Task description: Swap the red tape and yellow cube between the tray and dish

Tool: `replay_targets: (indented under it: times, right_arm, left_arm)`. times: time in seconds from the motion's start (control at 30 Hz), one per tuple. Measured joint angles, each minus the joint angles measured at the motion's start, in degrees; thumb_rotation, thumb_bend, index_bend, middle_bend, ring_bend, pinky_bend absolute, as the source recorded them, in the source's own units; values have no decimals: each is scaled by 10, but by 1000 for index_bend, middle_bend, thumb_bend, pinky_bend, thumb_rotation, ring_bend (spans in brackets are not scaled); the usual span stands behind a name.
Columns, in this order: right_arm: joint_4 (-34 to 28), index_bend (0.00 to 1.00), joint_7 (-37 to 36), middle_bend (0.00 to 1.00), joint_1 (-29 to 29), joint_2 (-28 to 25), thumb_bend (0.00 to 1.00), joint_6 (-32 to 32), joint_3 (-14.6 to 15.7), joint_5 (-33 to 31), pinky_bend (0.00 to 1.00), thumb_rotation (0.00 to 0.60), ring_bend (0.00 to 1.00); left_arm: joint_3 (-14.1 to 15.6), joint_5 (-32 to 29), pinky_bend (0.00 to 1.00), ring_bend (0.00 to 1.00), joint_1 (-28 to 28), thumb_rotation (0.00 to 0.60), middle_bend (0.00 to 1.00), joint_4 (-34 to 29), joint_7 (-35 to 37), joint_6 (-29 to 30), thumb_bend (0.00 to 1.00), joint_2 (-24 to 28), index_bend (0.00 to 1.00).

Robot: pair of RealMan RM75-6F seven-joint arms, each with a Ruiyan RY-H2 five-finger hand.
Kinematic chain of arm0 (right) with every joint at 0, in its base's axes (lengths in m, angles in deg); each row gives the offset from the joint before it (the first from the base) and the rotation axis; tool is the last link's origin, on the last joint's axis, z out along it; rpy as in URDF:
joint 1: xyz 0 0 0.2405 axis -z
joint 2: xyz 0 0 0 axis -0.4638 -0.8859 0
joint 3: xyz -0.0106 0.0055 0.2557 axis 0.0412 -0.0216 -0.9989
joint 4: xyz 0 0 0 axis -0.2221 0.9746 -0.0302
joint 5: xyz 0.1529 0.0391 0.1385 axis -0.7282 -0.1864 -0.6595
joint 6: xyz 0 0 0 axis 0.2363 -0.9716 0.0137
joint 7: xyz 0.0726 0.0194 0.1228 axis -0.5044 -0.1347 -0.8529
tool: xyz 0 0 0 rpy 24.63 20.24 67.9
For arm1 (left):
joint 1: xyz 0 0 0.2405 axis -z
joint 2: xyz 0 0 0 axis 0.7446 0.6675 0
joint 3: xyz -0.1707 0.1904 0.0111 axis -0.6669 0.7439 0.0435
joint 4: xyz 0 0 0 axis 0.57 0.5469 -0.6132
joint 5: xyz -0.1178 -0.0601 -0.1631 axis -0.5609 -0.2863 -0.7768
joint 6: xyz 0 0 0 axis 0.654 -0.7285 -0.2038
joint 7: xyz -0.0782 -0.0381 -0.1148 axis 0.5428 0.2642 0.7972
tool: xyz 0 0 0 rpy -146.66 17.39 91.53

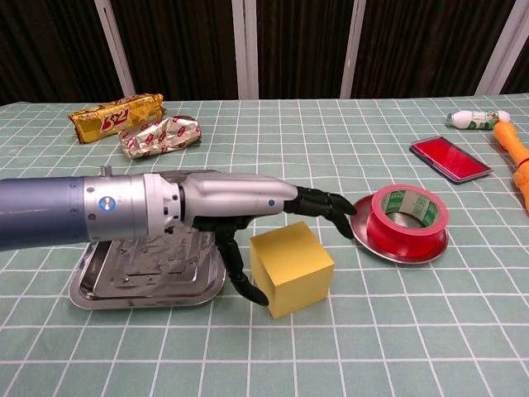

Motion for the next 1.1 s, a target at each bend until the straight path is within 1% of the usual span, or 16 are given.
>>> replay_targets:
  times: [0.13, 0.2, 0.37, 0.43, 0.6, 0.77, 0.87, 0.93, 1.1]
  right_arm:
    - [-5, 0, -2, 18, 3, -3, 0, 2, -4, 1, 0, 600, 0]
    - [-6, 0, -5, 18, 4, -3, 0, 4, -5, 1, 0, 600, 0]
    - [-4, 0, -15, 18, 7, -3, 0, 6, -10, 4, 0, 600, 0]
    - [-3, 0, -18, 18, 8, -2, 0, 5, -12, 6, 0, 600, 0]
    - [-1, 5, -28, 18, 10, 0, 0, 6, -16, 8, 0, 600, 0]
    - [-1, 8, -30, 18, 13, 1, 0, 9, -18, 12, 0, 600, 0]
    - [-2, 7, -29, 18, 13, 1, 0, 11, -18, 13, 0, 600, 0]
    - [-2, 8, -30, 18, 14, 2, 0, 12, -19, 12, 0, 600, 0]
    - [-3, 8, -28, 18, 14, 4, 0, 13, -21, 15, 0, 600, 0]
  left_arm:
    - [6, -8, 174, 12, 0, 600, 69, 20, -15, -1, 127, -17, 180]
    - [9, -14, 230, 59, 1, 600, 112, 30, -22, -3, 199, -25, 191]
    - [16, -22, 423, 252, 4, 600, 297, 36, -31, -7, 436, -32, 256]
    - [15, -22, 457, 290, 4, 600, 333, 37, -36, 0, 472, -33, 273]
    - [6, -29, 475, 310, -1, 600, 350, 31, -55, 32, 481, -26, 292]
    - [-3, -37, 443, 310, -7, 600, 322, 7, -68, 56, 467, 1, 294]
    - [-3, -41, 429, 310, -16, 600, 311, -12, -82, 69, 457, 34, 302]
    - [2, -44, 422, 310, -27, 600, 309, -29, -98, 76, 455, 66, 307]
    - [29, -54, 378, 301, -81, 600, 298, -58, -141, 109, 439, 142, 308]
